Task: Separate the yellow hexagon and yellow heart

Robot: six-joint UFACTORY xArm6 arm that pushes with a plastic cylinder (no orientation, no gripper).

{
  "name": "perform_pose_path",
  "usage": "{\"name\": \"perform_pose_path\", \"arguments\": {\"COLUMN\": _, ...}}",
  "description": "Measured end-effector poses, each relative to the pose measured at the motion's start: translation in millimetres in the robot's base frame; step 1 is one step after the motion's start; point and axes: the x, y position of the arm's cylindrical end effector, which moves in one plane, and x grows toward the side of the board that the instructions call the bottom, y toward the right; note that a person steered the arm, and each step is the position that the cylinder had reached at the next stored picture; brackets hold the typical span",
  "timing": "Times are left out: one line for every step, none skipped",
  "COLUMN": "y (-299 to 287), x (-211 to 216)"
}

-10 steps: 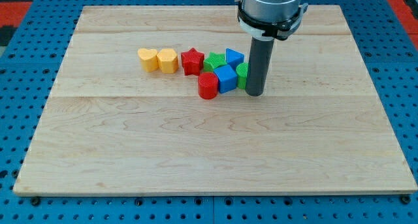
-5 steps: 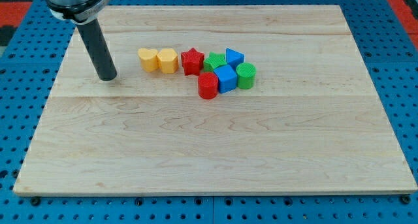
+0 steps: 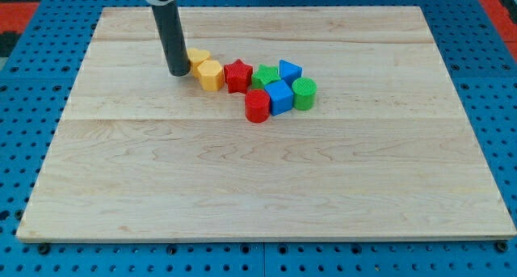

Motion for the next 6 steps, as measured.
{"name": "perform_pose_path", "arguments": {"y": 22, "x": 0}}
{"name": "perform_pose_path", "arguments": {"y": 22, "x": 0}}
{"name": "perform_pose_path", "arguments": {"y": 23, "x": 16}}
{"name": "perform_pose_path", "arguments": {"y": 35, "x": 40}}
{"name": "perform_pose_path", "arguments": {"y": 55, "x": 51}}
{"name": "perform_pose_path", "arguments": {"y": 44, "x": 44}}
